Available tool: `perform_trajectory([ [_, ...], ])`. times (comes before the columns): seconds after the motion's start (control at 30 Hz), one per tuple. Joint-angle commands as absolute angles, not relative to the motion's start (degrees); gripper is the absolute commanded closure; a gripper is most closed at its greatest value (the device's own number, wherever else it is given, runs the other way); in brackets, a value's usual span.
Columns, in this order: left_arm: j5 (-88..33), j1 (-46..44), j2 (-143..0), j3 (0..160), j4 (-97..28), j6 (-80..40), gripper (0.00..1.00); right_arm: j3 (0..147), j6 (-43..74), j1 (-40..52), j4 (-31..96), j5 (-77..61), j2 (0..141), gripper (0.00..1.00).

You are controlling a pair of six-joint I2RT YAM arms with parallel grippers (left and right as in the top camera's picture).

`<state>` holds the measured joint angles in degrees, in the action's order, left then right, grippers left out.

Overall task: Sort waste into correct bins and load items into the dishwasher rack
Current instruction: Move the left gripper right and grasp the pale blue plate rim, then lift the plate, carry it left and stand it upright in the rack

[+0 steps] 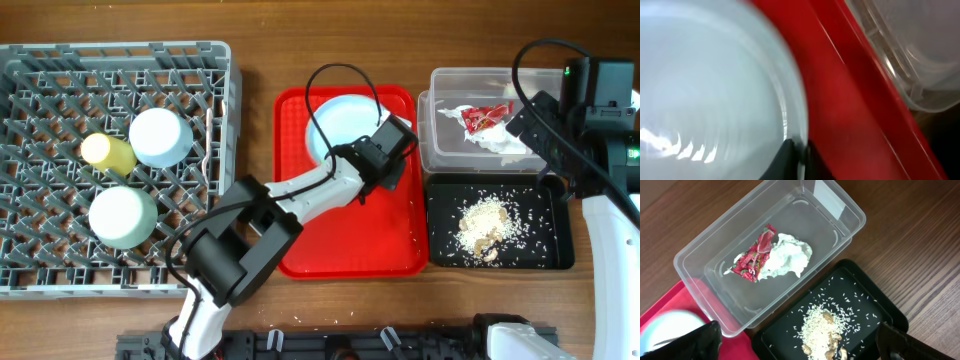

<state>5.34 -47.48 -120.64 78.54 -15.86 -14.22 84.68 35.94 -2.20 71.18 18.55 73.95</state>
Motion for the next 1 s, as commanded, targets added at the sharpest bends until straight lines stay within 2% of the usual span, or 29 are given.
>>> perform_trajectory([
  [0.0,14.37,-47.35,-119.46,77.58,-21.12,-13.85,0.96,84.93,36.03,-2.37,71.16,20.05,74.17,0.00],
  [0.07,19.40,-47.33,-115.26,77.58,-23.24,-13.87,0.96,84.93,36.03,-2.37,71.16,20.05,74.17,0.00],
  [0.17,16.49,-45.54,-105.36,77.58,-25.91,-15.07,0.96,84.95,36.01,-2.37,71.16,20.05,74.17,0.00],
  [0.27,3.40,-38.11,-92.23,77.58,-28.21,-19.44,0.96,84.95,36.03,-2.37,71.16,20.05,74.17,0.00],
  [0.33,-9.93,-27.92,-84.12,77.58,-30.28,-20.23,0.96,84.95,36.03,-2.37,71.16,20.05,74.17,0.00],
  [0.4,-17.56,-18.94,-80.36,77.58,-32.91,-20.21,0.96,84.95,36.01,-2.37,71.16,20.05,74.17,0.00],
  [0.5,-41.98,-4.32,-80.47,77.58,-37.06,-20.21,0.96,84.95,36.01,-2.37,71.16,20.05,74.17,0.00],
  [0.67,-57.41,9.10,-87.94,77.58,-39.18,-20.18,0.96,84.95,36.01,-2.37,71.16,20.05,74.17,0.01],
  [0.87,-61.28,15.64,-95.59,77.58,-39.31,-20.18,0.96,84.95,36.03,-2.37,71.16,20.05,74.17,0.00],
  [0.9,-61.28,16.19,-95.59,77.58,-39.27,-20.21,0.83,84.93,36.03,-2.37,71.16,20.05,74.17,0.00],
  [0.97,-61.32,17.21,-94.74,77.58,-39.66,-20.21,0.25,84.95,36.03,-2.37,71.16,20.05,74.17,0.00],
])
